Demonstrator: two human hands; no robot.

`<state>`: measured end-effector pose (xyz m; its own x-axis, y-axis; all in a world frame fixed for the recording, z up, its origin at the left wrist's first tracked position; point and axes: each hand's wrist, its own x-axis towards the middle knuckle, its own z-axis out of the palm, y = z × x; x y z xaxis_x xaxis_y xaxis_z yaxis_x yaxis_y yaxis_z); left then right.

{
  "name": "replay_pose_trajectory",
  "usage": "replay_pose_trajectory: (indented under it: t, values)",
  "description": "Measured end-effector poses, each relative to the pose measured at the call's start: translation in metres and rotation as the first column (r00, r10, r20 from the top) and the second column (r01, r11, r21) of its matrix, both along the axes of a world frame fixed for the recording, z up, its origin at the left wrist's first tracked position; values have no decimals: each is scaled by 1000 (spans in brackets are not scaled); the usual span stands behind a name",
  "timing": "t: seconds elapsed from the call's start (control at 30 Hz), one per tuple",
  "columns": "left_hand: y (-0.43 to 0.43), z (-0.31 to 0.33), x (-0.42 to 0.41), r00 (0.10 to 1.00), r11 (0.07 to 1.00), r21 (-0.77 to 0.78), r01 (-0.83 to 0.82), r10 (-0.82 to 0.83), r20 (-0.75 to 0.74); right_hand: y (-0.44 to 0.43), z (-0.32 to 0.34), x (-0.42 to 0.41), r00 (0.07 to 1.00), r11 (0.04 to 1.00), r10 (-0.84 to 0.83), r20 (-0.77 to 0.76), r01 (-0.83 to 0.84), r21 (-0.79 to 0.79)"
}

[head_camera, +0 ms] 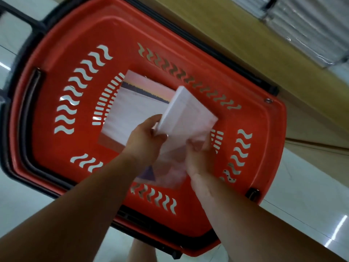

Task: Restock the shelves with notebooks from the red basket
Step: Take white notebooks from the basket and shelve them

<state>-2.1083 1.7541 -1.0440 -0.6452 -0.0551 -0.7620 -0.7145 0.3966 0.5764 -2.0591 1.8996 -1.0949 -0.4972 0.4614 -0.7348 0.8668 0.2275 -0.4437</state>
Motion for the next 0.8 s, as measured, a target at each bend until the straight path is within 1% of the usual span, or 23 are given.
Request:
replay_pose_trajectory:
  t: [0.07,0.13,0.2,0.27,0.3,0.37,0.43,0.47,0.5,0.57,0.6,0.67,0.77,0.8]
  values:
    - [-24,3,-12,996,996,39,-80,78,47,-13,6,-6,999,998,-14,-35,12,-55]
    - [-47,1,-25,994,994,25,-107,106,40,-29,2,-12,998,995,54,-36,-57,-86]
    - [-67,-11,-39,994,993,-47,-107,108,14,-45,-9,-20,994,977,108,-27,-112,-183]
    - [-81,-31,-50,994,984,-142,-105,108,12,-62,-11,-29,987,957,159,5,-153,-246]
    - [-86,-41,-54,996,979,-190,-77,83,21,-70,-14,-33,983,948,185,21,-173,-266]
    - [-94,-61,-57,998,946,-320,55,-45,41,-81,-18,-40,979,946,203,38,-185,-267]
    - [-99,-77,-57,981,869,-455,195,-177,81,-87,-26,-40,972,946,226,64,-204,-251]
    - [-99,-82,-57,976,859,-464,216,-187,108,-89,-30,-39,966,945,245,82,-219,-242]
    - [-99,-86,-57,977,878,-429,212,-178,118,-90,-32,-38,962,945,258,91,-231,-232]
    - [-98,-92,-55,979,914,-351,202,-182,91,-91,-33,-38,958,947,268,101,-243,-208]
    - [-97,-90,-55,979,917,-342,204,-186,85,-90,-33,-38,958,949,267,108,-242,-202]
    - [-97,-88,-55,984,921,-348,175,-164,61,-89,-30,-39,960,952,254,117,-226,-208]
    - [-95,-77,-58,996,943,-319,89,-84,28,-84,-28,-43,963,952,238,128,-205,-227]
    - [-94,-71,-57,996,947,-310,88,-89,11,-81,-28,-44,963,952,237,130,-203,-230]
